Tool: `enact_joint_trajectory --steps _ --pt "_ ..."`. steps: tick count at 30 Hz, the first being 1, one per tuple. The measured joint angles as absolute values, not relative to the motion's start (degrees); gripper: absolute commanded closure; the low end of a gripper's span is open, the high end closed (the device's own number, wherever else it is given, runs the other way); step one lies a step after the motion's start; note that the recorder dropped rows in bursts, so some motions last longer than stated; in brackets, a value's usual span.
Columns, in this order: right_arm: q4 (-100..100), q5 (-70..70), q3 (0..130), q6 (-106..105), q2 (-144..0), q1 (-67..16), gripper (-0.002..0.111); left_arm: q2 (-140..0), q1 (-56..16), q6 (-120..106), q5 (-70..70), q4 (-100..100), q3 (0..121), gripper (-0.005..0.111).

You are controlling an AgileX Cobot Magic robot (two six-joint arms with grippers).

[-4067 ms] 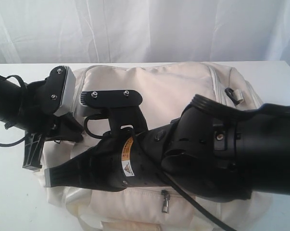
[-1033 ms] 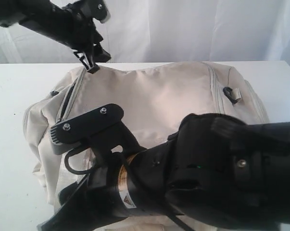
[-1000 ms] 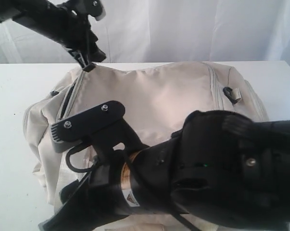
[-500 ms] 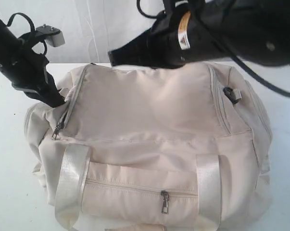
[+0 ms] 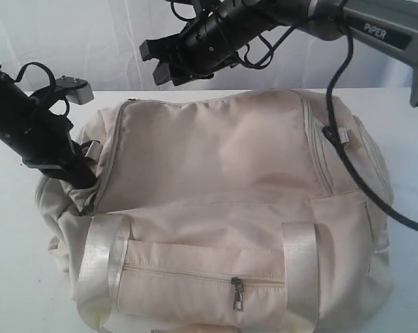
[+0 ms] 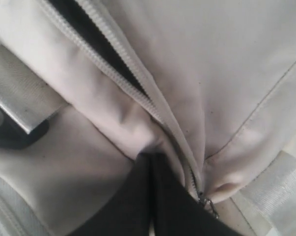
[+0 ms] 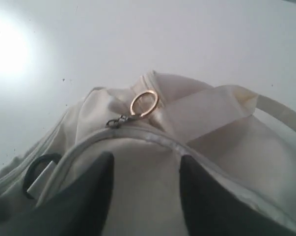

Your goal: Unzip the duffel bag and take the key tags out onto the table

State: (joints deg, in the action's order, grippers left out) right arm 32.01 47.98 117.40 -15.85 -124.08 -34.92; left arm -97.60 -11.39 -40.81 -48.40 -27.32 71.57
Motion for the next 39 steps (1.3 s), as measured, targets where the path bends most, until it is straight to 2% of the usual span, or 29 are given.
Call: enact_joint_trajectory --steps 11,20,30,39 --pt "37.54 58.17 122.73 -17.38 -130.13 -34.78 0.046 -97.6 -11.39 -42.22 -49.29 -29.13 70.57 0.107" --pt "37.43 68.44 122.83 -17.49 -126.1 -33.4 0.046 -97.6 -11.39 -42.31 -63.64 -32.61 68.75 0.107" --pt "37.1 69.75 123.2 -17.49 -120.52 -31.86 0.046 -97.45 -11.39 -53.17 -64.39 -45.96 57.93 0.107" --pt "36.99 69.86 123.2 -17.02 -118.93 -31.63 0.046 -90.36 -11.39 -55.2 -64.42 -47.62 62.16 0.107"
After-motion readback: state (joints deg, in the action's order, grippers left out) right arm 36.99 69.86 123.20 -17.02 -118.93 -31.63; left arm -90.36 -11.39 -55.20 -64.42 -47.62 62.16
